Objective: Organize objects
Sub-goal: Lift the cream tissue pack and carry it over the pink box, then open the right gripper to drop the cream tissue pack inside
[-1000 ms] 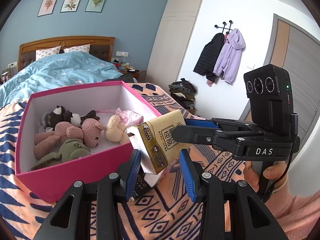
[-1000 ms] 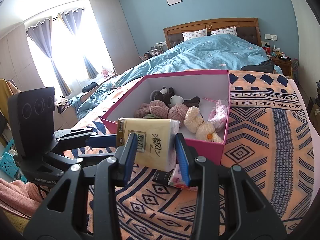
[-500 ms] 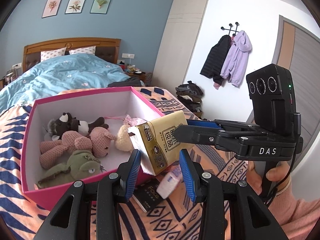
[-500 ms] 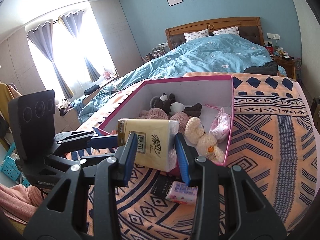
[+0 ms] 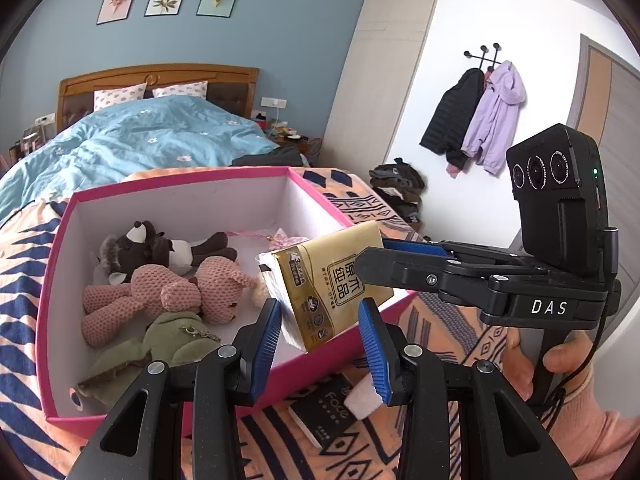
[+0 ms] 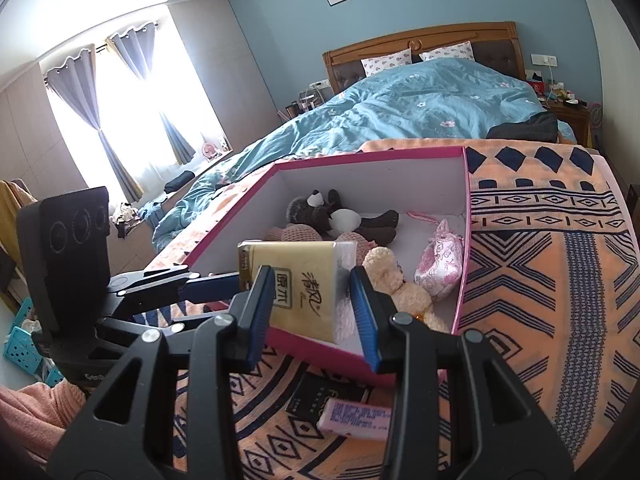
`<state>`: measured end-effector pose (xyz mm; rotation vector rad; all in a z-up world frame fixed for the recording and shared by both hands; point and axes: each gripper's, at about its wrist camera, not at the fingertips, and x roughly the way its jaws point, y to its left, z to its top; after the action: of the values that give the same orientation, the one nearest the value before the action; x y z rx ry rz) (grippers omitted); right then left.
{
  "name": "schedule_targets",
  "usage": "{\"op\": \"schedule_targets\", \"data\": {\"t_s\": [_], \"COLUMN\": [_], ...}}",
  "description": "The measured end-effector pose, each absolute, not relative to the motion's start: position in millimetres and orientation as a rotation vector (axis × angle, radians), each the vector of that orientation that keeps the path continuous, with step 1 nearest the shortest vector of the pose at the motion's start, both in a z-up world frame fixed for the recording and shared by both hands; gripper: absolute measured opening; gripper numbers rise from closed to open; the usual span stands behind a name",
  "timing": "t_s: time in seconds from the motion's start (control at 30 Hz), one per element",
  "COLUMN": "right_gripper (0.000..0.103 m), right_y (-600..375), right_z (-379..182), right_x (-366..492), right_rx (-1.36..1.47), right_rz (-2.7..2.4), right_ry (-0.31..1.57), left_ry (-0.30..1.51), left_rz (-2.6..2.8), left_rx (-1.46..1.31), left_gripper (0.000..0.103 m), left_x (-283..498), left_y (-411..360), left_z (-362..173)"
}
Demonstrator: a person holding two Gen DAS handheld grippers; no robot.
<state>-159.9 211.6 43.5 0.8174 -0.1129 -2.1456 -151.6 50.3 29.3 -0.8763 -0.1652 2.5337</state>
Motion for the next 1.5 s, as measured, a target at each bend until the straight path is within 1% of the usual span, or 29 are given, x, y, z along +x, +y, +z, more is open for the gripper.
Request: {"op": "schedule_targets", "data": {"t_s": [0.4, 0.9, 1.27, 1.5], "right_gripper": [0.042, 0.042, 0.042, 0.042], "right_y": [202.8, 194.2, 192.1, 190.6], "right_z": [28.9, 16.9, 15.1, 14.3], "right_x": [-176.8, -183.6, -183.5, -182.3], "right_rx": [0.878, 0.918, 0.926, 0.928], "right_rz": [-2.153, -2.177, -2.201, -2.208], "right_ry": [-0.108, -0.053, -0.012, 0.009], "left_ry": [-0.155, -0.135, -0.107, -0.054], "left_rz": [2.553, 2.564, 2.572, 2.596], "left_rx": [-0.933, -0.949, -0.945, -0.916], "left_gripper": [0.040, 0.040, 0.040, 0.040], "left_x": [-168.9, -171.1, -171.0, -164.9], "left_y": [49.8, 51.1, 53.1, 61.1], "left_z": [17.0, 11.3, 9.1, 11.4]}}
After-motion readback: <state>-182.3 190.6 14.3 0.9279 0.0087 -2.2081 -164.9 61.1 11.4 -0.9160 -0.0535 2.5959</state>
